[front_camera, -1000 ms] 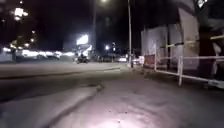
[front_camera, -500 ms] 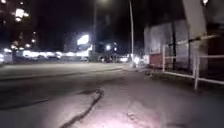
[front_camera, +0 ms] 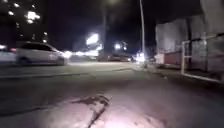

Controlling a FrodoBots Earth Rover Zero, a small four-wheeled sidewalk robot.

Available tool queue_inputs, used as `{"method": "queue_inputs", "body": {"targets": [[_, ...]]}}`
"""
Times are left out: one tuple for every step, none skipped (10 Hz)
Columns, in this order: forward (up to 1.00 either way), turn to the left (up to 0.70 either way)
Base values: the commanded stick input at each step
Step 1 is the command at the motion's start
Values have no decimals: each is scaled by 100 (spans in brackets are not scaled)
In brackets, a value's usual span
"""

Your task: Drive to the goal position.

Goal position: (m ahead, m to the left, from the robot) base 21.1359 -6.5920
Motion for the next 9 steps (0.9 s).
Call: {"method": "queue_inputs", "body": {"targets": [[100, 0], [100, 0], [100, 0], [100, 0], [100, -13], [100, -32], [100, -40], [100, -40], [100, -40]]}}
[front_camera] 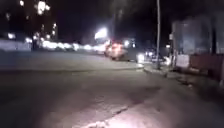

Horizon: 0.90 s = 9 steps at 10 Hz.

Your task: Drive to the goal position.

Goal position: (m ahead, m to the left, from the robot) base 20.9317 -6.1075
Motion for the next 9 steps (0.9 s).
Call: {"method": "queue_inputs", "body": {"targets": [[100, -39], [100, -28], [100, 0], [100, 0], [100, 0], [100, 0], [100, 0], [100, 0], [100, 0]]}}
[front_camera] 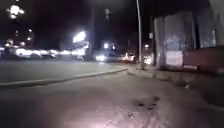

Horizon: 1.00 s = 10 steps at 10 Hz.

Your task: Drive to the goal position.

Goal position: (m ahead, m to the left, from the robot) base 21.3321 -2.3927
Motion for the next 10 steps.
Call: {"method": "queue_inputs", "body": {"targets": [[100, 0], [100, 0], [100, 0], [100, 0], [100, 6], [100, 30], [100, 40], [100, 29], [100, 0], [100, 0]]}}
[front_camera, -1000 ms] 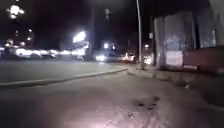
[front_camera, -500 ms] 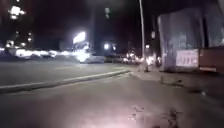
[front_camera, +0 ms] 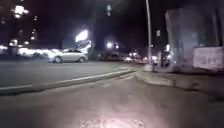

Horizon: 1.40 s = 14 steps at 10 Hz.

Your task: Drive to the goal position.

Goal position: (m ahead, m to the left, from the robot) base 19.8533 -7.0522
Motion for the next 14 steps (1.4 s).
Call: {"method": "queue_inputs", "body": {"targets": [[100, 0], [100, 0], [100, 0], [85, 0], [24, 0], [0, 0], [0, 0], [0, 0], [0, 0], [0, 0], [0, 0], [0, 0], [0, 0], [0, 0]]}}
